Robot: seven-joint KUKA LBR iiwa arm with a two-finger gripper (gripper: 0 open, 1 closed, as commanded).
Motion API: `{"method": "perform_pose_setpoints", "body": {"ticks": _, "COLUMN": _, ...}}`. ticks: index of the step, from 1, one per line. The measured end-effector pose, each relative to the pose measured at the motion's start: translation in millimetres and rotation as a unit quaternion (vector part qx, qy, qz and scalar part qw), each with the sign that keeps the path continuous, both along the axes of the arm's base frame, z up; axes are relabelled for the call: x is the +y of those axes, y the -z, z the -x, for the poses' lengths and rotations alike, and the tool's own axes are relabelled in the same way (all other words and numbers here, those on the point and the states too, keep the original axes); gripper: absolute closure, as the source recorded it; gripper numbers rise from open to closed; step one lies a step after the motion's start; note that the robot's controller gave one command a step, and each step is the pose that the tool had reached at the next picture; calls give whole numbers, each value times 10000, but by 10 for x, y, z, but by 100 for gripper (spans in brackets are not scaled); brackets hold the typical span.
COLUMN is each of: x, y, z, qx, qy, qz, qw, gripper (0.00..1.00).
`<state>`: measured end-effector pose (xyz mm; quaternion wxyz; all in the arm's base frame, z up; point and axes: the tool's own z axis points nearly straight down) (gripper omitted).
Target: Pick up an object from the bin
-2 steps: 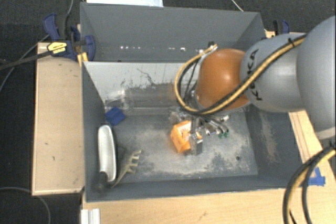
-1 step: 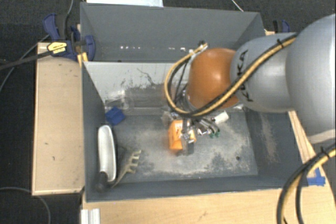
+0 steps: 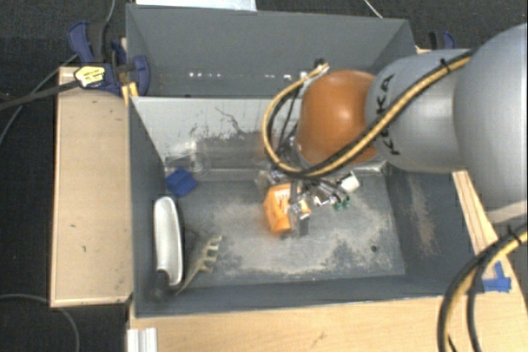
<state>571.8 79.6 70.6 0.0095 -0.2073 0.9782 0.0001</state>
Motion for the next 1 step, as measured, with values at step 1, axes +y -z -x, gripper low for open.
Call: {"method": "perform_pose_setpoints", "body": {"ticks": 1, "x": -149, "y": -42, "z": -49, "qx": -47, "qy": -358, "qz": -27, "qw": 9993, "gripper": 100}}
